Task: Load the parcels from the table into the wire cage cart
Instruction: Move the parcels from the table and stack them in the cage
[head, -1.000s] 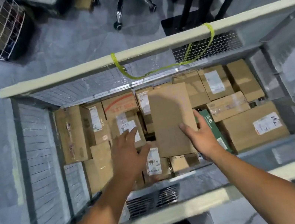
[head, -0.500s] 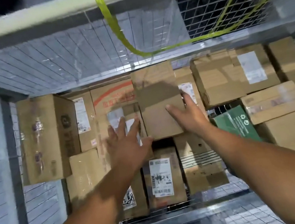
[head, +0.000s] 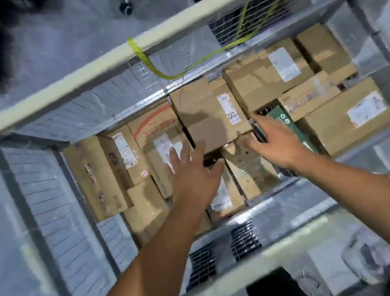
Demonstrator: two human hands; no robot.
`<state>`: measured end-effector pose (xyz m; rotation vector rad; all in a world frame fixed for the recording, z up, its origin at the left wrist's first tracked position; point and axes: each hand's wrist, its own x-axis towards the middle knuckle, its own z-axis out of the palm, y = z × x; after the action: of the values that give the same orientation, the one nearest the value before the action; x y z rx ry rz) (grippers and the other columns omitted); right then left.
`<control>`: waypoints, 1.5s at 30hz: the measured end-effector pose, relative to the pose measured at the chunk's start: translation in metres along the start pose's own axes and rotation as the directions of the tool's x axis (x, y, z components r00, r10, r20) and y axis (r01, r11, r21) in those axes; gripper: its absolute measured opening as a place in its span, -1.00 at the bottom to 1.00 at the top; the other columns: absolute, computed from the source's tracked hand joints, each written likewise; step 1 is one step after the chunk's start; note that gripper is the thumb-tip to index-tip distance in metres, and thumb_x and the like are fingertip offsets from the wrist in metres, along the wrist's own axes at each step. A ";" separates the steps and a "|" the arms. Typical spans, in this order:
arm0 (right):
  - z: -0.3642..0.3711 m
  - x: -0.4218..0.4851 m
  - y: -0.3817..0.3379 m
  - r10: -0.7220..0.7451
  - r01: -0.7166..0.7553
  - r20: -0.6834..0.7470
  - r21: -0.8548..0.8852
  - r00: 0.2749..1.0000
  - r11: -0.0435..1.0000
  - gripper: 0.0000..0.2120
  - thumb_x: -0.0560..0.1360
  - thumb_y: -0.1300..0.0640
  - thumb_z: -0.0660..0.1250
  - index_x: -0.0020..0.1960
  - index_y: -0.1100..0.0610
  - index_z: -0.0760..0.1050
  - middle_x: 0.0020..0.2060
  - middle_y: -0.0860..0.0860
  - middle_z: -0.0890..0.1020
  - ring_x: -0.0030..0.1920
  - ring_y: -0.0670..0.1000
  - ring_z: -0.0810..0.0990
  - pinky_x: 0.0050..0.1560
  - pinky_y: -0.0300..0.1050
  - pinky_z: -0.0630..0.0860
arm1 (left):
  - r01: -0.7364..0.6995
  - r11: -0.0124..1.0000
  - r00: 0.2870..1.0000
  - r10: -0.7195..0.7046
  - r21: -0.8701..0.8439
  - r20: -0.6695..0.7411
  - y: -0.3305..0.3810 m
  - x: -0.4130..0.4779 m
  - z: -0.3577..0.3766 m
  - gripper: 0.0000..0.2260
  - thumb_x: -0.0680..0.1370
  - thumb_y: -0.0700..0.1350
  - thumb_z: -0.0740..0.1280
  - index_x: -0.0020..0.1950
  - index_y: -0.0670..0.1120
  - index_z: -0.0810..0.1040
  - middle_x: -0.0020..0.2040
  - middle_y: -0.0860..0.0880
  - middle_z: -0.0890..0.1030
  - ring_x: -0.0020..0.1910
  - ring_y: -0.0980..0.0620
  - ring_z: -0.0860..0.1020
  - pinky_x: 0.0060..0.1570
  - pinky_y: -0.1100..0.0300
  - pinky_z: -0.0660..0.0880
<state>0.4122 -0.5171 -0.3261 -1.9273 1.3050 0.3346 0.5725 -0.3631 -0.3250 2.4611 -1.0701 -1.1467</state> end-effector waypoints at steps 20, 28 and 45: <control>-0.171 -0.449 0.106 0.613 -0.233 -0.565 0.602 0.553 0.764 -0.11 0.43 -0.50 0.11 0.65 -0.07 0.22 0.62 -0.01 0.31 0.65 0.10 0.15 0.62 0.13 0.11 | -0.797 0.602 0.590 0.756 0.054 0.282 0.329 -0.283 0.012 -0.25 0.49 0.45 0.05 0.62 0.13 0.28 0.65 -0.05 0.23 0.64 -0.18 0.10 0.61 -0.15 -0.08; -0.173 -0.638 0.219 0.833 -0.163 -0.546 0.817 0.094 0.553 -0.33 0.62 -0.23 0.32 0.64 -0.01 0.25 0.59 0.01 0.35 0.60 0.06 0.24 0.61 -0.01 0.15 | -0.944 0.316 0.245 0.860 -0.090 0.447 0.453 -0.410 0.130 -0.09 0.43 0.48 0.04 0.60 -0.09 0.33 0.59 -0.15 0.33 0.59 -0.20 0.21 0.59 -0.14 0.10; -0.131 -0.684 0.301 0.967 0.059 -0.253 0.965 -0.018 0.254 -0.32 0.61 -0.24 0.32 0.64 -0.05 0.24 0.60 -0.07 0.33 0.59 0.01 0.26 0.56 0.01 0.23 | -0.941 0.325 0.198 0.762 -0.099 0.616 0.553 -0.443 0.251 -0.32 0.59 0.22 0.36 0.60 -0.06 0.27 0.53 -0.11 0.34 0.56 -0.12 0.24 0.53 -0.12 0.25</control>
<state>-0.1791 -0.2035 0.0322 -0.2805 2.4544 -1.2115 -0.0925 -0.4214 0.0213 1.0050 -2.5240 -1.2786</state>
